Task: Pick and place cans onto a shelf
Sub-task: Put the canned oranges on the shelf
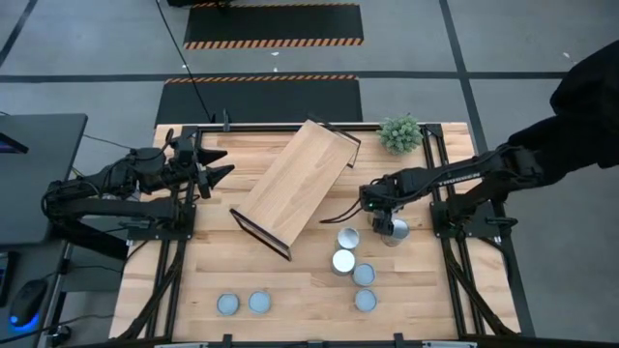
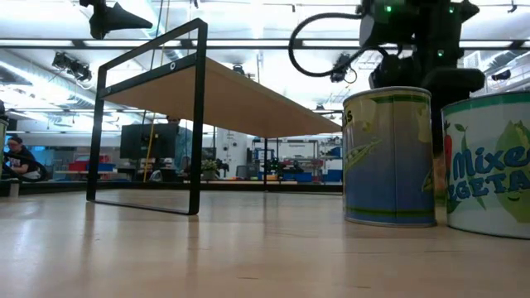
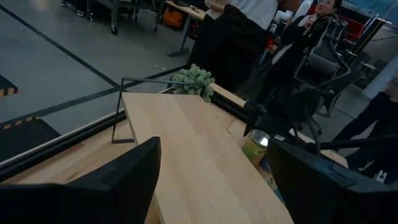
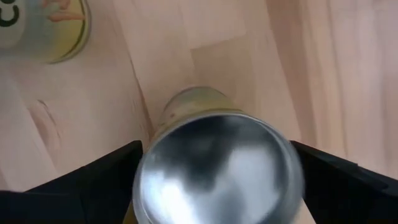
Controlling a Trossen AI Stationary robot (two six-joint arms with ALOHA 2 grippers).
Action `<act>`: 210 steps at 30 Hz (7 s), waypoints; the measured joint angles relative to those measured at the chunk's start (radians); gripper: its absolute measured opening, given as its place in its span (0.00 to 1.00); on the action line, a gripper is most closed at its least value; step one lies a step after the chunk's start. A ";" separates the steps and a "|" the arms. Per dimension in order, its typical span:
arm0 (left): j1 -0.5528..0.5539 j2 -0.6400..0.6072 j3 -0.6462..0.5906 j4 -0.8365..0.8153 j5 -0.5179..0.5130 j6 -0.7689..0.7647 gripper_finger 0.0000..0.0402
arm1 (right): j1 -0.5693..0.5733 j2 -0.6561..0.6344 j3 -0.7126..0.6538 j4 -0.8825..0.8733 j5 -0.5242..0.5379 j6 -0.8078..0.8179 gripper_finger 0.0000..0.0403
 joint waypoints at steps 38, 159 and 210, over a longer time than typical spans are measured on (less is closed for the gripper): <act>0.000 0.079 0.000 0.004 -0.015 -0.052 0.75 | -0.205 0.013 0.480 -0.351 -0.031 -0.626 0.78; 0.000 0.092 0.001 0.018 0.051 -0.043 0.75 | -0.381 0.204 0.899 -0.240 -0.067 -0.483 0.97; 0.001 0.092 0.000 0.018 -0.013 0.028 0.75 | -0.367 0.093 0.444 0.273 -0.186 -0.368 0.86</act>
